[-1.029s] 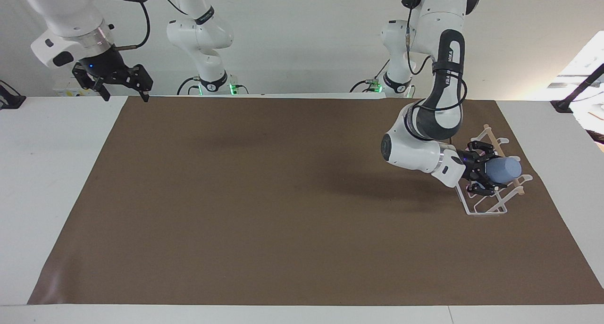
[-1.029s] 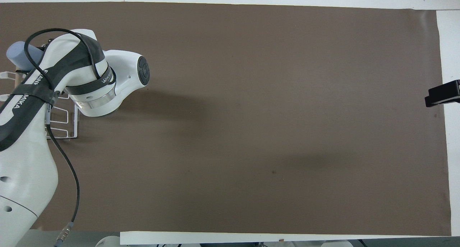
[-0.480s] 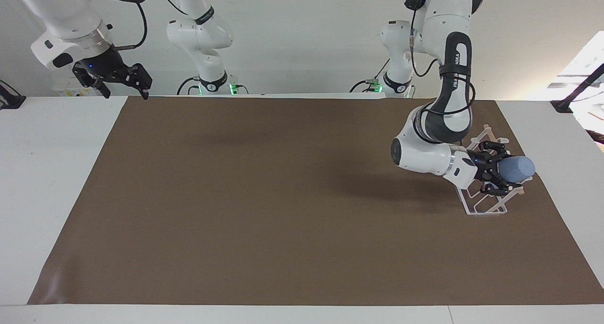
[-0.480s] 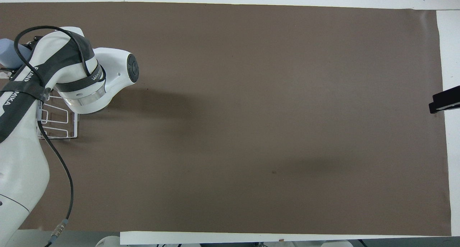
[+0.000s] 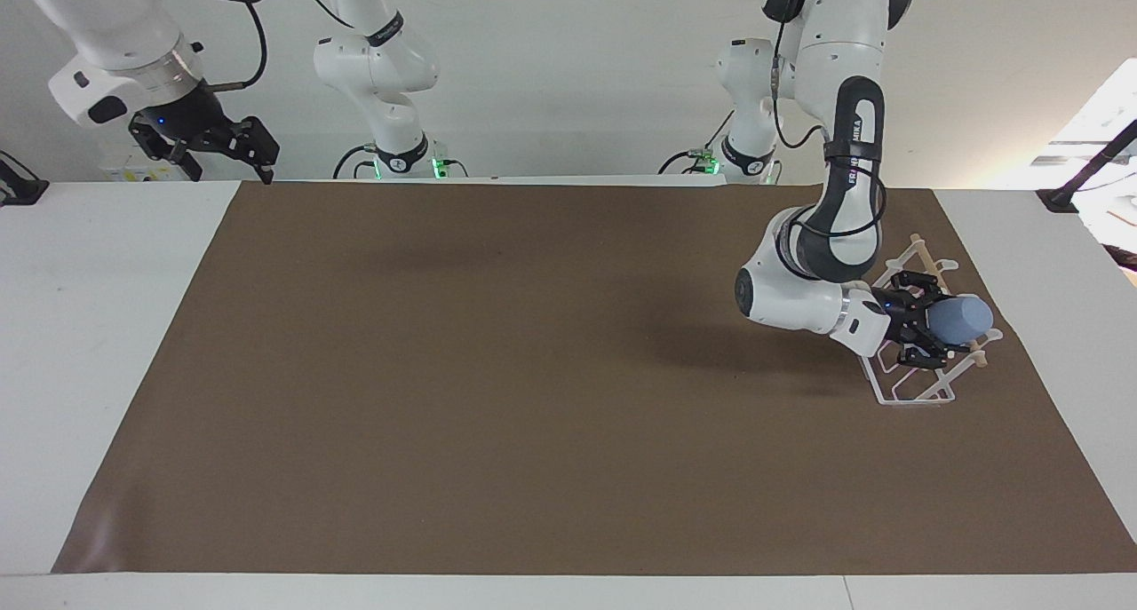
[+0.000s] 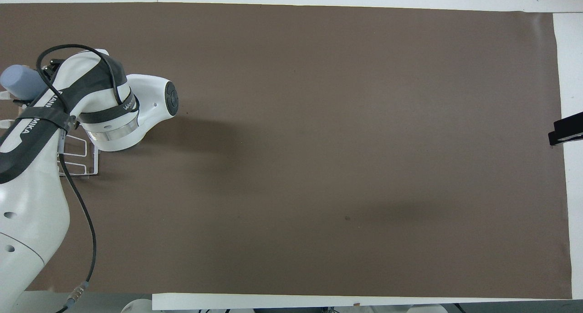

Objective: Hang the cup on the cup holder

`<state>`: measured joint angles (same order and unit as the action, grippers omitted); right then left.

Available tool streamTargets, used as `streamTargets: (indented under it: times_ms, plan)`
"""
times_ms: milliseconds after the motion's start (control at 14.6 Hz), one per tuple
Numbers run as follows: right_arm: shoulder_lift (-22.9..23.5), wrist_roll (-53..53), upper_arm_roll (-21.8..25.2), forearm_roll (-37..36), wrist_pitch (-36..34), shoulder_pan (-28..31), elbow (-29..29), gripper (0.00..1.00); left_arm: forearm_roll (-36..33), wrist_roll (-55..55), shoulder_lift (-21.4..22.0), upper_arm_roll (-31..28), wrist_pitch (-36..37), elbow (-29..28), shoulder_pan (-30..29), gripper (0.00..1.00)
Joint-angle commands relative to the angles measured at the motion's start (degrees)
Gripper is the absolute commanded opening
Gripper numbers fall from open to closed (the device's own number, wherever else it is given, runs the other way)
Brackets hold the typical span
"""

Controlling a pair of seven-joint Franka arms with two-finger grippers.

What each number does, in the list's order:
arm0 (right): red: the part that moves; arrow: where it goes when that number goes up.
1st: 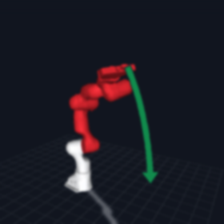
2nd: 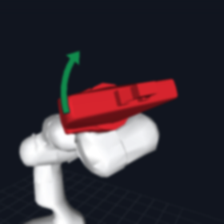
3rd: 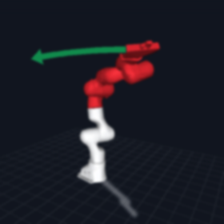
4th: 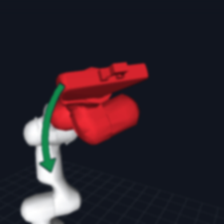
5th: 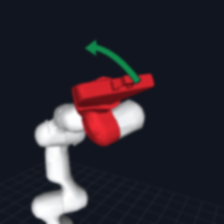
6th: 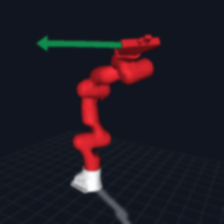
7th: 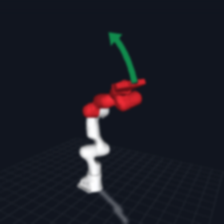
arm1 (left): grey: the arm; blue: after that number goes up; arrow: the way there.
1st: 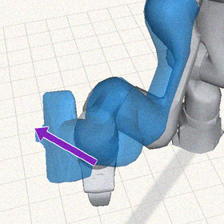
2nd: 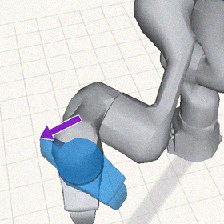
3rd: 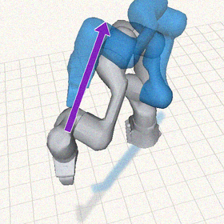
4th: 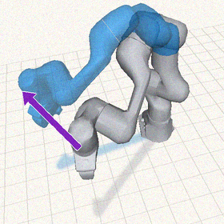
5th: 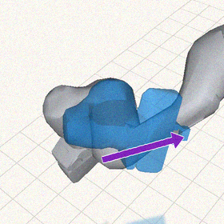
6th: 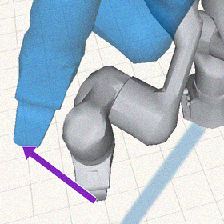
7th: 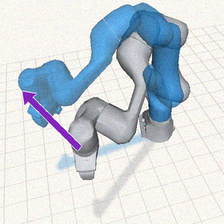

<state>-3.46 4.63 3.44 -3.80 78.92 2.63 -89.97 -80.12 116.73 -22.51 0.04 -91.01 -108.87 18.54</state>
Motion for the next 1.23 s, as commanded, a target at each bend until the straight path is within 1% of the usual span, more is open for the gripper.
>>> streamTargets:
  times_ms: [0,69,137,274,411,480,617,823,891,960,1029,1097,1166]
  plan:
    - [-0.9,0.6,0.0,0.0,-0.3,0.1,-0.9,1.00,-1.0,1.2,0.2,0.3,-1.6,-0.8,-0.3,0.40]
    - [-0.9,0.6,0.0,0.0,-0.3,0.1,-0.8,1.00,-0.6,1.2,0.2,0.4,-1.8,-0.6,-0.3,0.82]
    - [-0.9,0.6,0.0,0.0,-0.3,0.1,-0.8,1.00,-0.4,1.0,0.1,0.4,-2.0,-0.4,-0.2,1.00]
    - [-0.9,0.6,0.0,0.0,-0.3,0.1,-0.8,1.00,-0.2,0.7,-0.1,0.4,-2.2,0.5,0.0,1.00]
    - [-0.9,0.6,0.0,0.0,-0.3,0.1,-0.8,1.00,0.1,0.6,-0.8,0.4,-2.2,3.2,0.3,1.00]
    - [-0.9,0.6,0.0,0.0,-0.3,0.1,-0.9,1.00,1.4,0.7,-1.1,0.4,-1.7,4.4,0.4,1.00]
    - [-0.9,0.6,0.0,0.0,-0.3,0.1,-0.8,1.00,7.3,0.4,-0.8,0.3,0.2,6.1,1.9,1.00]
    - [-0.9,0.6,0.0,0.0,-0.3,0.1,-0.8,1.00,8.7,-7.3,-0.9,0.4,-0.8,7.0,1.6,1.00]
    - [-0.9,0.6,0.0,0.0,-0.3,0.1,-0.8,1.00,9.9,-9.1,-1.1,0.4,-1.2,8.8,1.3,1.00]
    - [-0.9,0.6,0.0,0.0,-0.3,0.1,-0.8,1.00,12.9,-10.7,-1.3,0.4,-1.9,9.3,0.5,1.00]
    - [-0.9,0.6,0.0,0.0,-0.3,0.1,-0.9,1.00,14.5,-14.2,-0.5,0.5,-5.0,8.5,-0.1,1.00]
    - [-0.9,0.6,0.0,0.0,-0.3,0.1,-0.8,1.00,15.3,-17.8,0.7,0.5,-9.0,7.7,-0.7,1.00]
    - [-0.9,0.6,0.0,0.0,-0.3,0.1,-0.9,1.00,16.7,-20.7,3.4,0.5,-11.9,6.4,-1.3,1.00]
